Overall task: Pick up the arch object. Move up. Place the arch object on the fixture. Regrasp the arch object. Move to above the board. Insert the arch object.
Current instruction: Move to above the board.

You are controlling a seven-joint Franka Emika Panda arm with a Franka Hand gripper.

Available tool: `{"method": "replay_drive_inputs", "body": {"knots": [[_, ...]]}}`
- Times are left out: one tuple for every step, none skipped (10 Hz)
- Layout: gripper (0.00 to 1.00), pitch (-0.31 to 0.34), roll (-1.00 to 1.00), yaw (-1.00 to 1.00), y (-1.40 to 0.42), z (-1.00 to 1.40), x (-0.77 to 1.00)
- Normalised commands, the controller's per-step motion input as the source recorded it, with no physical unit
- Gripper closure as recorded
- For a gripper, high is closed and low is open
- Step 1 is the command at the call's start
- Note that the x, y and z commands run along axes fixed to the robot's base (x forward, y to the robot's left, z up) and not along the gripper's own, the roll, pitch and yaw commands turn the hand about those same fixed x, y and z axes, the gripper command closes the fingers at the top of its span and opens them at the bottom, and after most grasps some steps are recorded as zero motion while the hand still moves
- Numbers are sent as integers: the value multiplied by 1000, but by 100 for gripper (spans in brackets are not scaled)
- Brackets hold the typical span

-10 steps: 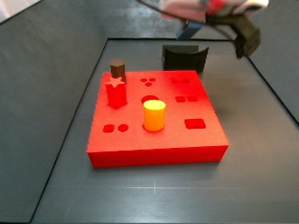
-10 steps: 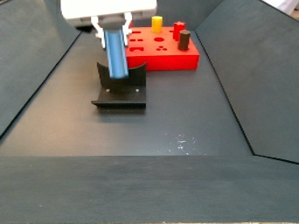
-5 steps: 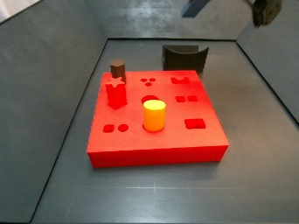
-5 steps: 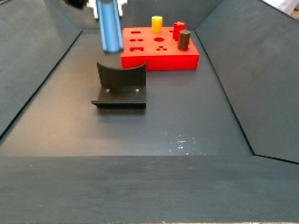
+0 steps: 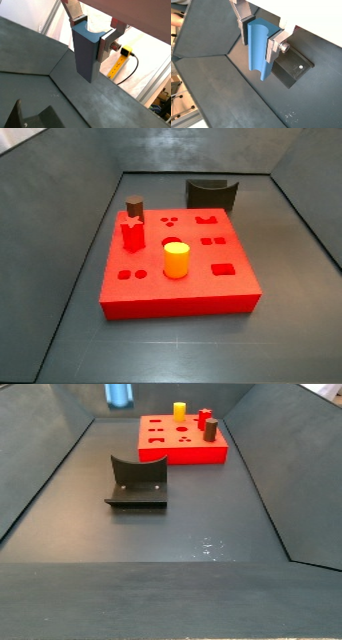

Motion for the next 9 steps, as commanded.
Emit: {"method": "replay_drive_inputs", "body": {"knots": [[100, 112, -50, 64, -42, 936, 68], [100, 116, -53, 68, -38, 828, 63], [100, 125, -56, 74, -31, 616, 44], [100, 126, -63, 84, -20, 403, 31], [100, 125, -68, 90, -16, 244, 27], [100, -102, -1000, -118, -1000, 131, -766], [100, -112, -1000, -119, -1000, 103, -773], [100, -147, -1000, -123, -1000, 115, -840], [100, -163, -1000, -124, -1000, 99, -865]]}}
